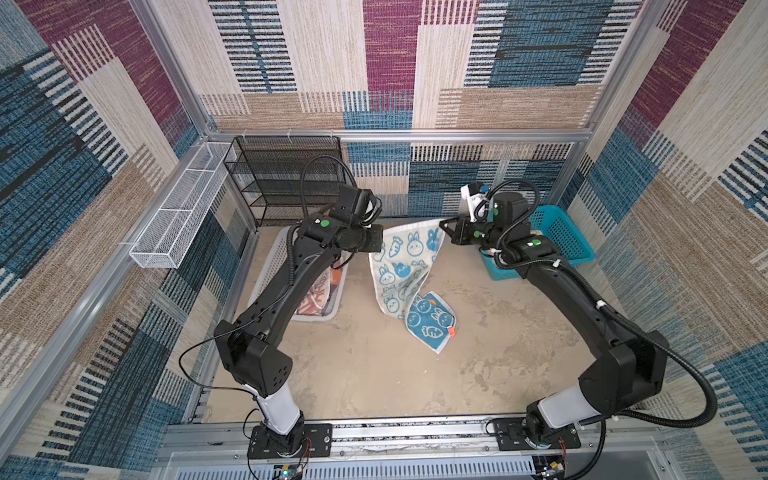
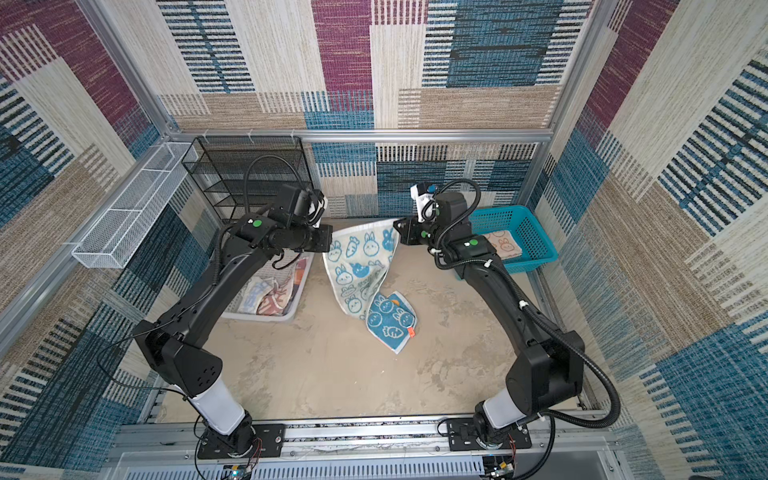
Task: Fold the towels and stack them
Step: 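Lift the blue bunny towel high with both grippers, letting it hang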
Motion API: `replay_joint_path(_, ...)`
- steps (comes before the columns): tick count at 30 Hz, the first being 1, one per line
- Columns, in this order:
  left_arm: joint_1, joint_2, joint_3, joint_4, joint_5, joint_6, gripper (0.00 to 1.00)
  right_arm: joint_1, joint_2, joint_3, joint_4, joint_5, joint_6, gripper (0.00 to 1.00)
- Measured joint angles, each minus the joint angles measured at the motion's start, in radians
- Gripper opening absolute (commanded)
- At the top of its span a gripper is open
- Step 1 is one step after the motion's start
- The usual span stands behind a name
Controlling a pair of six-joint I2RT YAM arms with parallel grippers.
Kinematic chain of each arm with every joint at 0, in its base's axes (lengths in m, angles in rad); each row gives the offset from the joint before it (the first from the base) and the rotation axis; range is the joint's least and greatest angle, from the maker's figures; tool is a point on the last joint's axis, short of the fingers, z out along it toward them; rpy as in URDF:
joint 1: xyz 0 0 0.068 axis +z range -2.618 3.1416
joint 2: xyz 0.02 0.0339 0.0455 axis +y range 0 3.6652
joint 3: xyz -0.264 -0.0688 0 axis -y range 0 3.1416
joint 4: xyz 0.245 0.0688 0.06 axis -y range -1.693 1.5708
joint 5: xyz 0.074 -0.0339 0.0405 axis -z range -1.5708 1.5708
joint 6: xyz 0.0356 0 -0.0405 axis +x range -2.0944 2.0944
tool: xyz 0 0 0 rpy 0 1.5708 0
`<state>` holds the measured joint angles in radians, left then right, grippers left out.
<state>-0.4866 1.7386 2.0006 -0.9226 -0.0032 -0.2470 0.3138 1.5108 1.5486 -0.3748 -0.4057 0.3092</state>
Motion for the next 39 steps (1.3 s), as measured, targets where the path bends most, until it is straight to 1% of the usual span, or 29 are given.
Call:
replay_joint_path(2, 0.000, 0.003, 0.113, -0.003, -0.032, 0.032, 0.00, 0.000, -0.001, 0.126, -0.038, 0.048, -0.018, 0.00)
replay_joint_path(5, -0.001, 0.002, 0.277, -0.005, -0.061, 0.104, 0.00, 0.000, -0.010, 0.278, -0.100, 0.080, -0.046, 0.00)
replay_joint_path(8, -0.009, -0.018, 0.394, -0.005, -0.068, 0.150, 0.00, 0.004, -0.038, 0.355, -0.166, 0.081, -0.065, 0.00)
replay_joint_path(10, -0.030, -0.047, 0.431, -0.002, -0.068, 0.186, 0.00, 0.005, -0.076, 0.364, -0.200, 0.067, -0.075, 0.00)
replay_joint_path(12, -0.058, -0.088, 0.430, -0.003, -0.068, 0.218, 0.00, 0.005, -0.126, 0.352, -0.229, 0.043, -0.078, 0.00)
replay_joint_path(15, -0.110, -0.165, 0.374, -0.009, -0.071, 0.245, 0.00, 0.008, -0.215, 0.319, -0.256, 0.005, -0.087, 0.00)
replay_joint_path(20, -0.263, -0.293, 0.257, -0.032, -0.135, 0.253, 0.00, 0.008, -0.353, 0.249, -0.312, -0.030, -0.105, 0.00)
replay_joint_path(23, -0.329, -0.325, 0.241, -0.040, -0.176, 0.249, 0.00, 0.008, -0.409, 0.232, -0.343, -0.048, -0.117, 0.00)
replay_joint_path(26, -0.347, -0.325, 0.270, -0.059, -0.186, 0.233, 0.00, 0.010, -0.432, 0.232, -0.357, -0.060, -0.126, 0.00)
replay_joint_path(30, -0.348, -0.283, 0.346, -0.079, -0.212, 0.221, 0.00, 0.010, -0.407, 0.261, -0.370, -0.054, -0.126, 0.00)
replay_joint_path(33, -0.318, -0.232, 0.359, -0.079, -0.244, 0.224, 0.00, 0.008, -0.349, 0.273, -0.369, -0.010, -0.122, 0.00)
replay_joint_path(36, -0.212, -0.180, 0.288, -0.059, -0.217, 0.224, 0.00, -0.008, -0.261, 0.236, -0.349, 0.029, -0.116, 0.00)
replay_joint_path(39, -0.111, -0.116, 0.168, -0.002, -0.145, 0.224, 0.00, -0.055, -0.161, 0.160, -0.319, 0.032, -0.106, 0.00)
